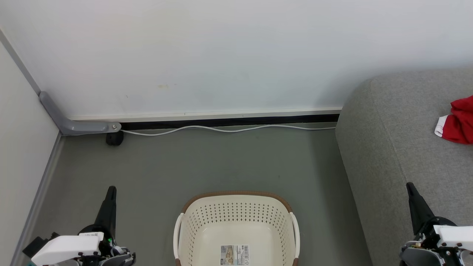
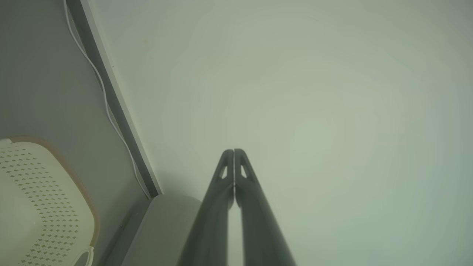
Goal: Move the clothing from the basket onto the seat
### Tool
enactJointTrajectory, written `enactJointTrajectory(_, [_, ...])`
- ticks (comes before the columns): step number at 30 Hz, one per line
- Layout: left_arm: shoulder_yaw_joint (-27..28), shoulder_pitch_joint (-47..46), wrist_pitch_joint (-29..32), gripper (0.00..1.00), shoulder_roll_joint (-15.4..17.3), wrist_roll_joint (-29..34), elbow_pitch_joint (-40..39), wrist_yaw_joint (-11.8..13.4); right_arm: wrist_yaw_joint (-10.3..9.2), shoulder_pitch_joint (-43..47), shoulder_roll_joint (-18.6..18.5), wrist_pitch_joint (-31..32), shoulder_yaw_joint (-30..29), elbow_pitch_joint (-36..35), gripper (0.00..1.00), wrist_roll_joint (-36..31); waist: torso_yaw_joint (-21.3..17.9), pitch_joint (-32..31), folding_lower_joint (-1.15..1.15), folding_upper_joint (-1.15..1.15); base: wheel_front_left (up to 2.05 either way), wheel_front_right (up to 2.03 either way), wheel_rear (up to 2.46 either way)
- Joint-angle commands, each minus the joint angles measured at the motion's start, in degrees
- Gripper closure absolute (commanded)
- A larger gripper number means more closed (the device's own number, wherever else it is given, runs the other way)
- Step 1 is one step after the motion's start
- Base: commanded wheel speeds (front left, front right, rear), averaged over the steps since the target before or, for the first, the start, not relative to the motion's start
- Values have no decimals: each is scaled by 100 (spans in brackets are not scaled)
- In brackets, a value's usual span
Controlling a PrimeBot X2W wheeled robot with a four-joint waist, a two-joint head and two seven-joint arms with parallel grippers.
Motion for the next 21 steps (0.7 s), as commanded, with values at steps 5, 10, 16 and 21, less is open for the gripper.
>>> enactJointTrajectory(5, [188,-329,41,100,94,-24,-162,-48,9,-208,-59,43,94,-177,100,66,0,0,0,0,0,0,0])
enactJointTrajectory(10, [188,-329,41,100,94,-24,-162,-48,9,-208,-59,43,94,-177,100,66,0,0,0,0,0,0,0])
enactJointTrajectory(16, [188,-329,41,100,94,-24,-163,-48,9,-208,-59,43,94,-177,100,67,0,0,0,0,0,0,0])
enactJointTrajectory(21, [188,-329,41,100,94,-24,-163,-48,9,-208,-59,43,94,-177,100,67,0,0,0,0,0,0,0])
